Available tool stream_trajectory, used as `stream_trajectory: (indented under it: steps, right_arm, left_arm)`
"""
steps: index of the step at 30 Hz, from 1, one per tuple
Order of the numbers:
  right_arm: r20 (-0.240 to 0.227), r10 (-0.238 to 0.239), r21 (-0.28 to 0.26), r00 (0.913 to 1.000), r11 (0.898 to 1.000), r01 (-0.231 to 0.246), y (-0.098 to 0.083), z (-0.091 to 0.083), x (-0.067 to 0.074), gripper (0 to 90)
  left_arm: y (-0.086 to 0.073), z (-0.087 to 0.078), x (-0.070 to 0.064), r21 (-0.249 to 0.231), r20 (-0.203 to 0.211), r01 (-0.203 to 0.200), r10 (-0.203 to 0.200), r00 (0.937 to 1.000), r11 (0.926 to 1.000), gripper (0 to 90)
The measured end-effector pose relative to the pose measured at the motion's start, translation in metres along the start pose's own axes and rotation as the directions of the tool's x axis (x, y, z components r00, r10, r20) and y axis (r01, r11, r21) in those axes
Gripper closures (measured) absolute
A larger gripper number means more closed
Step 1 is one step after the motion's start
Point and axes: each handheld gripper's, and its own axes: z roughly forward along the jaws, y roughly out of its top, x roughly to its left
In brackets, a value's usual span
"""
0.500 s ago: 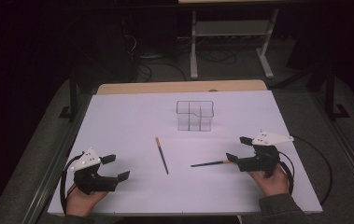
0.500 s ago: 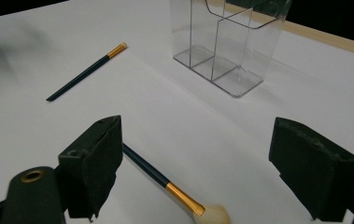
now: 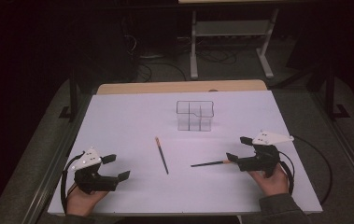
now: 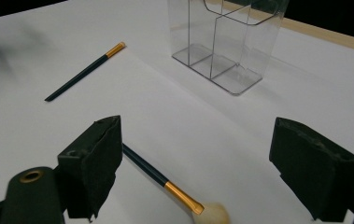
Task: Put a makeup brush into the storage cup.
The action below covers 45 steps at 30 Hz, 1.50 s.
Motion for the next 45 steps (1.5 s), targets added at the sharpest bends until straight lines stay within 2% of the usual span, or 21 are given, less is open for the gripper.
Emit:
stream_trajectory:
  steps: [20,27,31,32,45]
  right_arm:
    - [0.0,-0.001,0.001,1.0,1.0,0.001,0.003,-0.002,0.003,15.3]
    - [0.006,-0.01,-0.014,0.9999,1.0,0.01,0.004,-0.004,0.003,15.3]
    - [0.003,0.005,-0.008,1.0,1.0,-0.005,0.007,-0.004,0.004,15.3]
    - [0.005,-0.006,-0.01,1.0,1.0,0.006,0.009,-0.004,0.005,15.3]
    - [-0.02,-0.006,0.013,0.9998,1.0,0.006,0.02,-0.001,0.011,16.4]
  left_arm:
    - [-0.001,-0.001,0.001,-0.001,0.0,-0.001,0.001,1.0,1.0,15.6]
    - [0.0,-0.001,0.0,-0.001,0.001,-0.002,0.002,1.0,1.0,15.7]
    - [-0.001,-0.001,0.0,0.003,0.0,-0.003,0.003,1.0,1.0,15.6]
    - [-0.001,-0.001,0.0,0.001,0.0,0.001,-0.001,1.0,1.0,15.6]
    - [-0.001,0.0,0.0,0.002,0.0,0.0,0.0,1.0,1.0,15.7]
